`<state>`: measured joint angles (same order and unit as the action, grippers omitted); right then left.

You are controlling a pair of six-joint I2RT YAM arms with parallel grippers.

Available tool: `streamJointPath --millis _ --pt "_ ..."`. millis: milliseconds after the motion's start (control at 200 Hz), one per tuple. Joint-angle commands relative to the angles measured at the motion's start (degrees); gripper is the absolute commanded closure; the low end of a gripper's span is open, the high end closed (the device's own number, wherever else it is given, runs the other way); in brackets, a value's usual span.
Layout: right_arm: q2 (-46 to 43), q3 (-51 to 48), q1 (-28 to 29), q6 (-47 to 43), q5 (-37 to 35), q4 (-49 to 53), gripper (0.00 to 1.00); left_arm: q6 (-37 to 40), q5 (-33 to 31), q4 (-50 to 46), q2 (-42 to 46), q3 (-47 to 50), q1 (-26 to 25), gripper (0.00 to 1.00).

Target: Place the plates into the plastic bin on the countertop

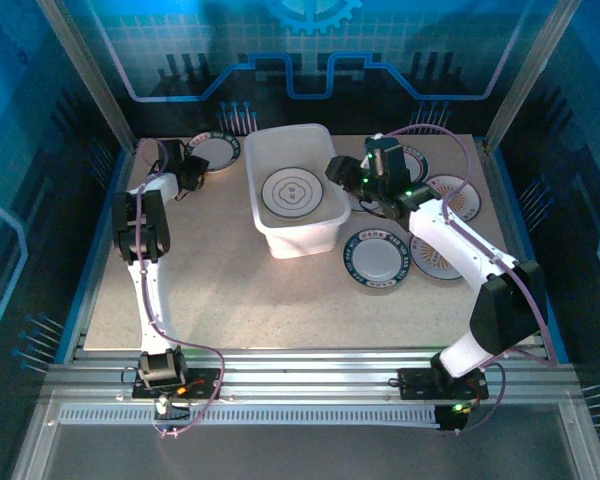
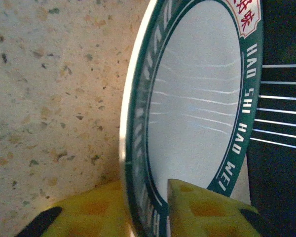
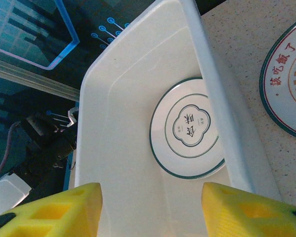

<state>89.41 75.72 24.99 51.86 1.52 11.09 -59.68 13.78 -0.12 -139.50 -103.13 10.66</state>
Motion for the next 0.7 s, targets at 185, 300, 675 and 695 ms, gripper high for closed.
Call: streamJointPath --millis 185,300,675,695 --pt "-1.47 -1.4 0.05 0.77 -1.84 0.53 0.45 0.92 2.11 3.02 1.32 4.06 -0.86 0.91" --pt "-2.17 -1.89 0.55 0.77 -2.13 0.17 0.46 0.95 2.42 5.7 4.7 8.94 -0.99 0.96" --pt "-4.59 -5.33 2.61 2.1 -3.05 -3.07 0.46 1.75 4.34 10.48 17.43 24.55 -0.77 1.0" --pt "-4.87 -5.67 2.72 2.18 -3.18 -3.3 0.46 1.78 4.53 10.53 18.14 25.27 -0.81 1.0"
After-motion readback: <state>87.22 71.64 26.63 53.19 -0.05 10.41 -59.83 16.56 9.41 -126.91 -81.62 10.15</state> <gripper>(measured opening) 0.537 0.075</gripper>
